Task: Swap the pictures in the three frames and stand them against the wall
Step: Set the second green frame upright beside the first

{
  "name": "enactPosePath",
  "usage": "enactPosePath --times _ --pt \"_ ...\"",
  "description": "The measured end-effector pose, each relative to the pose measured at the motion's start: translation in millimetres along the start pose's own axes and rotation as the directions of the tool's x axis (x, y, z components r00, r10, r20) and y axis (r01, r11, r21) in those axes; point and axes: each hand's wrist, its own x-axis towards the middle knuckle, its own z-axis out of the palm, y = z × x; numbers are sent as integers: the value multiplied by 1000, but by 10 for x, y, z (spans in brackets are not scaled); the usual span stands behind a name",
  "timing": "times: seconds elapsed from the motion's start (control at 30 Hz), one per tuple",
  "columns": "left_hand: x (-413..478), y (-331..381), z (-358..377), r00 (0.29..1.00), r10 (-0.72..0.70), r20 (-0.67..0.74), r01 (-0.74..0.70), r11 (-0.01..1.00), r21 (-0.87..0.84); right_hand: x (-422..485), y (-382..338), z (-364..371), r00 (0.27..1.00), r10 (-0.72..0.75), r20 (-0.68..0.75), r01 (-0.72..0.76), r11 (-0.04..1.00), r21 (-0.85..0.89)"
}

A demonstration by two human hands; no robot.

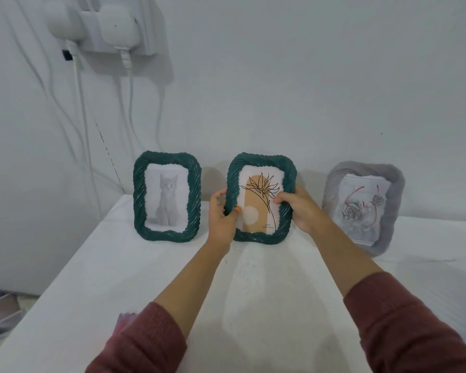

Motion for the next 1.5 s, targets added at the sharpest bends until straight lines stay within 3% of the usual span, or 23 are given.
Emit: enactPosePath --times 0.2,0.37,1.3,1.4,1.5 --pt "-41 -161 -138 993 87 -83 -84 996 39 -255 394 -27 989 -52 -140 66 993 93" --pt "-103 -187 -143 986 128 -109 -119 989 88 -433 611 -10 980 -90 -176 114 985 132" --pt "-272 -241 -177 973 181 -140 -152 969 196 -665 542 72 975 -94 -203 103 994 32" --pt "-407 -249 -131 945 238 -226 -183 954 237 -710 558 19 968 -70 -242 73 997 3" --pt "-641 -285 -29 822 482 -304 -368 856 362 -880 602 -87 949 -98 -300 72 993 -96"
